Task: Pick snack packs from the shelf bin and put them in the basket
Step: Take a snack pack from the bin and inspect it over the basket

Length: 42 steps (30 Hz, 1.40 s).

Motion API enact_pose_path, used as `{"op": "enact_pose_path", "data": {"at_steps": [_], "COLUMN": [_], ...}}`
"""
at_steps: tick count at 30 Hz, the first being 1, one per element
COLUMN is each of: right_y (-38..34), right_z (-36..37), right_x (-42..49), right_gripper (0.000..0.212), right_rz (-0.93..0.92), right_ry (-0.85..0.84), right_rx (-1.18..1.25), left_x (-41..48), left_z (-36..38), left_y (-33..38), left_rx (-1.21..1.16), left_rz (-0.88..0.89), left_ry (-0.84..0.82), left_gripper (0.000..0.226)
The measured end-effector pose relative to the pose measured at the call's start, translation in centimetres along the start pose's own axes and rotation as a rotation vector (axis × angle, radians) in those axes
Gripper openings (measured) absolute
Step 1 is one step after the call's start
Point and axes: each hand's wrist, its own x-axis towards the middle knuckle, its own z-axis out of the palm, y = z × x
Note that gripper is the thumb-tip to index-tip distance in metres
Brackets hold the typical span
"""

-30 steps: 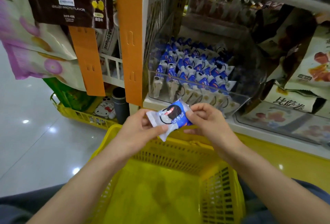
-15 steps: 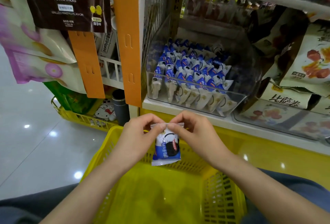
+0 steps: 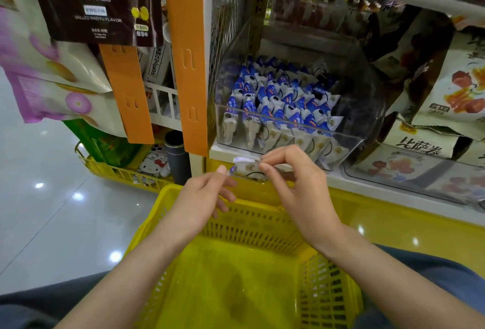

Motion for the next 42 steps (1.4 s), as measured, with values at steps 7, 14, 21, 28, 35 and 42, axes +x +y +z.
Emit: {"op": "enact_pose_path", "data": {"at_steps": [7, 14, 21, 28, 35, 42], "right_y": [0.0, -1.2, -0.8, -0.8, -0.5, -0.7], "right_z": [0.8, 1.1, 0.9, 1.3, 1.3, 1.8], "right_x": [-0.9, -0.5, -0.1, -0.5, -0.5, -0.6], "right_gripper": [0.019, 0.03, 0.025, 0.021, 0.022, 0.029], "right_rz": [-0.277, 0.301, 0.675, 0.707, 0.74, 0.714], "right_ry": [-0.178, -0.073, -0.272, -0.23, -0.187, -0.176], "right_rx": [-0.2, 0.286, 0.753, 0.799, 0.773, 0.743], "left_x": [-0.2, -0.6, -0.8, -1.0, -0.3, -1.2], "left_z": [-0.4, -0.2, 0.5, 0.8, 0.2, 0.3], "left_y": [0.4, 0.9, 0.3, -0.5, -0.6, -0.7], "left_rx": [-0.361, -0.308, 0.03, 0.332, 0.336, 0.61], "left_rz": [0.013, 0.104, 0.344, 0.502, 0.467, 0.567], "left_ry": [-0.079, 0.017, 0.161, 0.156, 0.039, 0.11], "left_gripper": [0.032, 0.02, 0.029, 0.033, 0.035, 0.035]}}
